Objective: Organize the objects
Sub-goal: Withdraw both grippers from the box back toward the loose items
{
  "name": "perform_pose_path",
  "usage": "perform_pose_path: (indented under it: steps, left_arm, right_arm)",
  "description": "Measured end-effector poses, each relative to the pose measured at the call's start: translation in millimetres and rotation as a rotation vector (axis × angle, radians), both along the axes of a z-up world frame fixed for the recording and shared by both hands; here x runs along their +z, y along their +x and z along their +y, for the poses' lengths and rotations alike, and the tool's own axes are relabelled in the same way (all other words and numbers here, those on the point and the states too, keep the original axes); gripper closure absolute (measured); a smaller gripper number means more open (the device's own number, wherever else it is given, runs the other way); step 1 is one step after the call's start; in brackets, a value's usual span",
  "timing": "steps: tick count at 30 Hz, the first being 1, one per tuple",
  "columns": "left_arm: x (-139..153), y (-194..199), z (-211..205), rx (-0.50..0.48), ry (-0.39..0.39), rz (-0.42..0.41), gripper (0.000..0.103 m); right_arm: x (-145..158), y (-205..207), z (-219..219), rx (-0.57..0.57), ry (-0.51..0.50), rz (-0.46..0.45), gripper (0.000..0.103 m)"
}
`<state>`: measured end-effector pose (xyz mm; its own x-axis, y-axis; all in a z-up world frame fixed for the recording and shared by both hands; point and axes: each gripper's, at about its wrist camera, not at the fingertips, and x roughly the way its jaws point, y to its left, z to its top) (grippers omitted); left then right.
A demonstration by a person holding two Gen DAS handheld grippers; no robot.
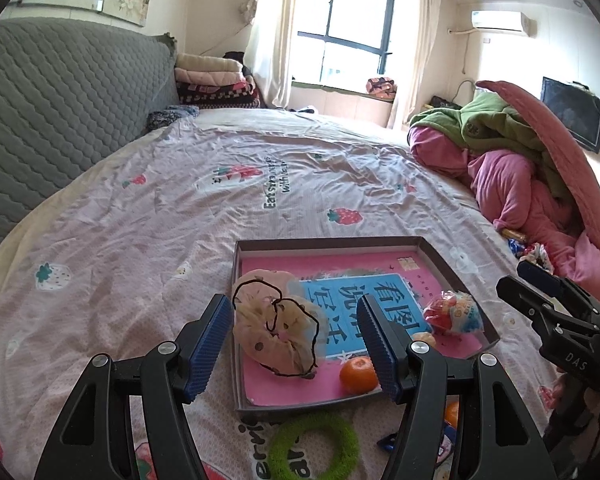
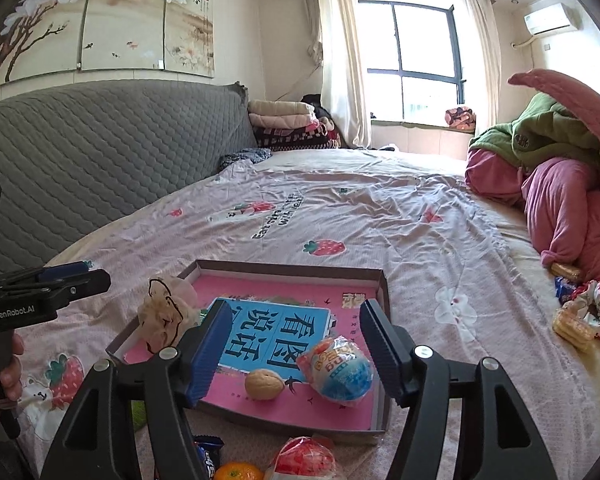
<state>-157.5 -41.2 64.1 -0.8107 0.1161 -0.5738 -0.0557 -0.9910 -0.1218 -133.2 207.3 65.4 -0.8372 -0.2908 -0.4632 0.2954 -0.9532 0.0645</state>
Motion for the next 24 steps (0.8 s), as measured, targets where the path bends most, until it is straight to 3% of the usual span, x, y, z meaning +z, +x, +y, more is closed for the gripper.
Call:
perform_pose_path:
  steps: [10, 24]
  left_arm:
    - [10.9, 27.6, 12.8, 0.004, -0.022, 0.025, 0.036]
    - [11.7, 57.8, 42.5, -0.022, -0.052, 0.019, 0.036]
  right_arm:
    - [11.6, 17.0, 7.2, -0.012, -0.004, 0.019, 0.036]
    - [3.3, 39.1, 25.9, -0.055, -0.027, -0.009, 0.032]
